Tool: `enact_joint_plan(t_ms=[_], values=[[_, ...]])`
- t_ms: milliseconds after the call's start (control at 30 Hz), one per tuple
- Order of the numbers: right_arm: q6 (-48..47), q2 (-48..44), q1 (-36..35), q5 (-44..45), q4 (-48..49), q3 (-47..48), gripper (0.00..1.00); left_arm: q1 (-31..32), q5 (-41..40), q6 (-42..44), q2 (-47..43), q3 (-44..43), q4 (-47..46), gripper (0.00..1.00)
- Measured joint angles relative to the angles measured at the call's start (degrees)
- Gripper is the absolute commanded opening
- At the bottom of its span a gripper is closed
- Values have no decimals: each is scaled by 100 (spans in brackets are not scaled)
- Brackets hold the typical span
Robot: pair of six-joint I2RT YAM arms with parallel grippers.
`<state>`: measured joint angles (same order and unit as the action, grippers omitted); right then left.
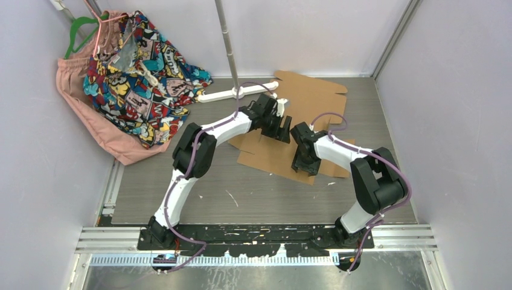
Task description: Fold the paper box
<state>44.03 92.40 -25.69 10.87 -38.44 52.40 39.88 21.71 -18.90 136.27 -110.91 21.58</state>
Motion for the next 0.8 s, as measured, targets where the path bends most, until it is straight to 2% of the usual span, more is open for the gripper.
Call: enact_joint_plan(t_ms=[167,200,267,500,667,800], values=[[-22,13,-20,-7,17,11,54,-149,-68,48,-682,951,46,77],[-24,15,-20,-9,17,13,54,-184,-79,46,-820,1126,37,83],[-31,24,-20,-9,13,20,54,-225,-109,50,-1029,1351,35,84],[-35,26,-20,-17,11,22,54,-304,-243,26,-1725,1884,-151,83],[-44,26,-17,-22,13,22,54,-341,-402,-63,-2312,2603,-284,83],[-57,26,-17,-28,15,22,54,-439,-525,-170,-2623,3185,-310,79]])
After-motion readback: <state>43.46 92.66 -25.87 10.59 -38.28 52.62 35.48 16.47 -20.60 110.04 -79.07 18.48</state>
